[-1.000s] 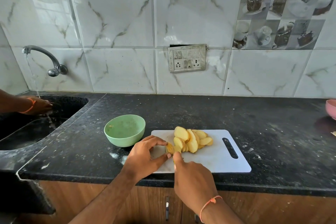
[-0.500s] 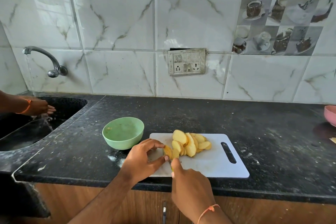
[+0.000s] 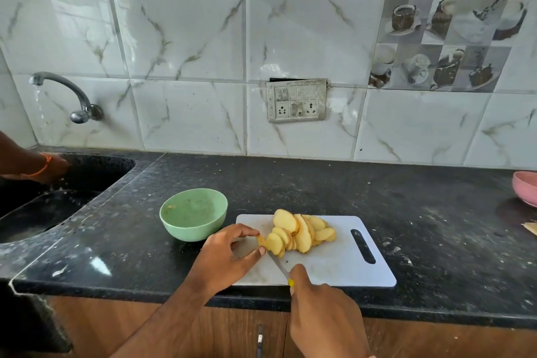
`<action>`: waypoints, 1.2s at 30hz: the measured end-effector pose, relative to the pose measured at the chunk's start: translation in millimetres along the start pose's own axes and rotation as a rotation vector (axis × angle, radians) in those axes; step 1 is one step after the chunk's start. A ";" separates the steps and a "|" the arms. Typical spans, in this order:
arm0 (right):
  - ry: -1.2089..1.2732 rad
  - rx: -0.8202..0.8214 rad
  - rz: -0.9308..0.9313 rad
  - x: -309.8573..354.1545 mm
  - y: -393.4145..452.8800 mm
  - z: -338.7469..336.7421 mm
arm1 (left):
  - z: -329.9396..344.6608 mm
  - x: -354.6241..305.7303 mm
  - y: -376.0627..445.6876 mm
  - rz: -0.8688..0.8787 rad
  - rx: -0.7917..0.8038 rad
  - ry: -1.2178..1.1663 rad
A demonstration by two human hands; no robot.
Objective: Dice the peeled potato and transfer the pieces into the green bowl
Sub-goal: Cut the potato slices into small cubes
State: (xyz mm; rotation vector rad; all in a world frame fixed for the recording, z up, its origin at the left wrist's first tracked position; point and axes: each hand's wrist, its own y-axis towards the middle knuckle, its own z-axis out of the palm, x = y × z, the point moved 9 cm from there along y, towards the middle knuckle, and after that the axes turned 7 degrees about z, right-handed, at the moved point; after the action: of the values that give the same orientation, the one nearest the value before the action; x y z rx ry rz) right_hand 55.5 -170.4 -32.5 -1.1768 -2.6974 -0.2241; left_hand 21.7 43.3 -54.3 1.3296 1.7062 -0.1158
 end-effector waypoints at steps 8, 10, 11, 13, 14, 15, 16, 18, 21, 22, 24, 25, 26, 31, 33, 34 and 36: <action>0.073 -0.041 0.064 3.3 -8.9 -10.5 | 4.2 -6.0 -1.2 0.028 0.040 0.012; 0.080 -0.070 0.072 4.3 -9.3 -16.5 | 4.1 -6.9 -1.3 0.032 0.043 0.030; 0.082 -0.084 0.073 5.1 -9.5 -18.7 | 3.9 -6.7 -1.2 0.027 0.042 0.037; 0.093 -0.119 0.066 7.4 -9.4 -22.4 | 3.8 -5.1 -0.7 0.002 0.037 0.047; 0.098 -0.137 0.058 8.8 -9.1 -23.5 | 4.0 -3.7 -0.3 -0.011 0.033 0.052; 0.106 -0.152 0.050 10.4 -8.7 -23.9 | 4.0 -2.5 -0.2 -0.017 0.031 0.056; 0.113 -0.163 0.039 12.4 -8.2 -24.2 | 4.3 -0.8 -0.1 -0.018 0.028 0.055; 0.125 -0.175 0.014 17.0 -6.6 -24.0 | 4.9 0.7 0.1 -0.021 0.027 0.039; 0.131 -0.187 -0.014 22.3 -4.1 -24.3 | 5.7 1.8 1.6 -0.020 0.028 0.032; 0.131 -0.191 -0.018 23.5 -3.5 -24.4 | 5.8 1.0 2.1 -0.019 0.030 0.033; 0.125 -0.197 -0.021 25.1 -2.4 -23.0 | 5.7 -1.3 2.7 -0.009 0.035 0.039; 0.121 -0.196 -0.018 25.5 -1.8 -21.8 | 4.9 -3.5 2.4 -0.001 0.033 0.047; 0.113 -0.194 -0.017 26.0 -1.1 -20.3 | 3.9 -5.3 2.0 0.006 0.029 0.057; 0.089 -0.197 -0.023 27.7 1.0 -18.1 | 2.8 -5.6 2.8 0.020 0.024 0.068; 0.081 -0.203 -0.022 28.0 1.4 -19.1 | 3.3 -4.5 3.1 0.024 0.027 0.071; 0.079 -0.206 -0.021 28.3 1.4 -19.6 | 3.3 -4.3 3.1 0.025 0.027 0.071; 0.070 -0.206 -0.019 28.9 1.3 -19.5 | 3.0 -4.8 2.9 0.024 0.028 0.074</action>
State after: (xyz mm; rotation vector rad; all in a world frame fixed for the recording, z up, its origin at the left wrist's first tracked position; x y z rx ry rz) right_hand 39.4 -153.2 -6.7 -1.1717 -2.6760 -0.5466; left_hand 25.7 39.4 -51.4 1.3897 1.7558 -0.0775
